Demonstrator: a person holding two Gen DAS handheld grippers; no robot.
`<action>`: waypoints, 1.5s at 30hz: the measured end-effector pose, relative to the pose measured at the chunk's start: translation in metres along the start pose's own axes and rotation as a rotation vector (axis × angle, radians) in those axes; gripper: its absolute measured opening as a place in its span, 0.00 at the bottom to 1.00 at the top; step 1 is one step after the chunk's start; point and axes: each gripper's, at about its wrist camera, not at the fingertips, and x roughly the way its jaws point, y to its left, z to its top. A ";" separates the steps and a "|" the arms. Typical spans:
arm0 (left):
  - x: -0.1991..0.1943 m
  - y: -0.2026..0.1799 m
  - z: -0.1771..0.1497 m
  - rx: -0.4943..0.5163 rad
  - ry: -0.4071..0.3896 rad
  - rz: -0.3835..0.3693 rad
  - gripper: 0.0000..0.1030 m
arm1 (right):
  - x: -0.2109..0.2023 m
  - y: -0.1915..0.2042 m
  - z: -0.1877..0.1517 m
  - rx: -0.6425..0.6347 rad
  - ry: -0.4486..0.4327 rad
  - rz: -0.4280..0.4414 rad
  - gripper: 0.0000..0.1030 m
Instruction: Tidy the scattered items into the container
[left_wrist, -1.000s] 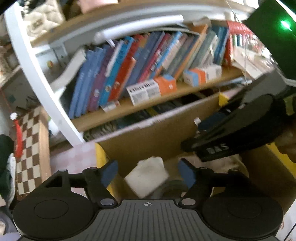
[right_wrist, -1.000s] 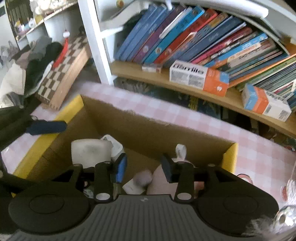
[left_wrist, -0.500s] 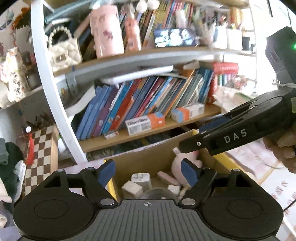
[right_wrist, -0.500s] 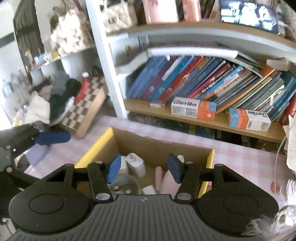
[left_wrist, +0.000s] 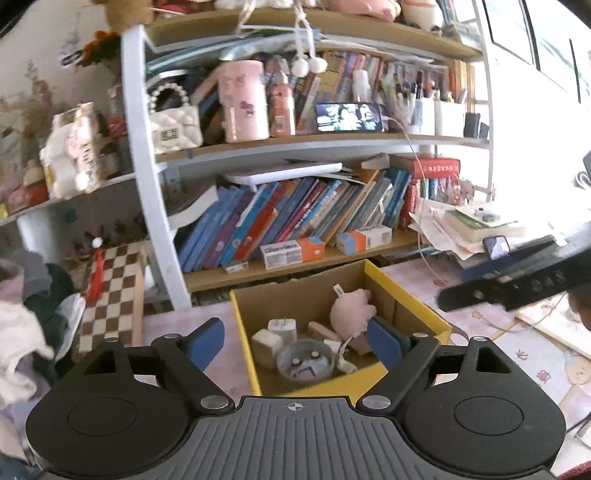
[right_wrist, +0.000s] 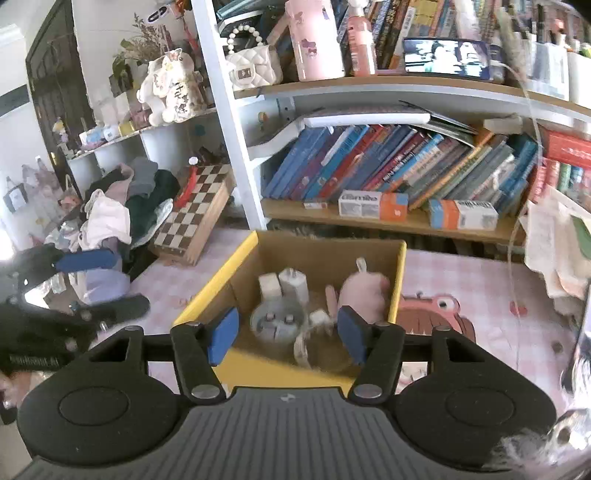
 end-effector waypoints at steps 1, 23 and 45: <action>-0.005 0.001 -0.003 -0.010 -0.002 0.004 0.85 | -0.006 0.003 -0.007 0.003 0.000 -0.009 0.59; -0.056 -0.012 -0.084 -0.121 0.105 0.079 0.92 | -0.050 0.064 -0.129 -0.022 0.056 -0.196 0.72; -0.071 -0.042 -0.127 -0.063 0.230 0.067 0.95 | -0.056 0.089 -0.176 -0.002 0.134 -0.320 0.97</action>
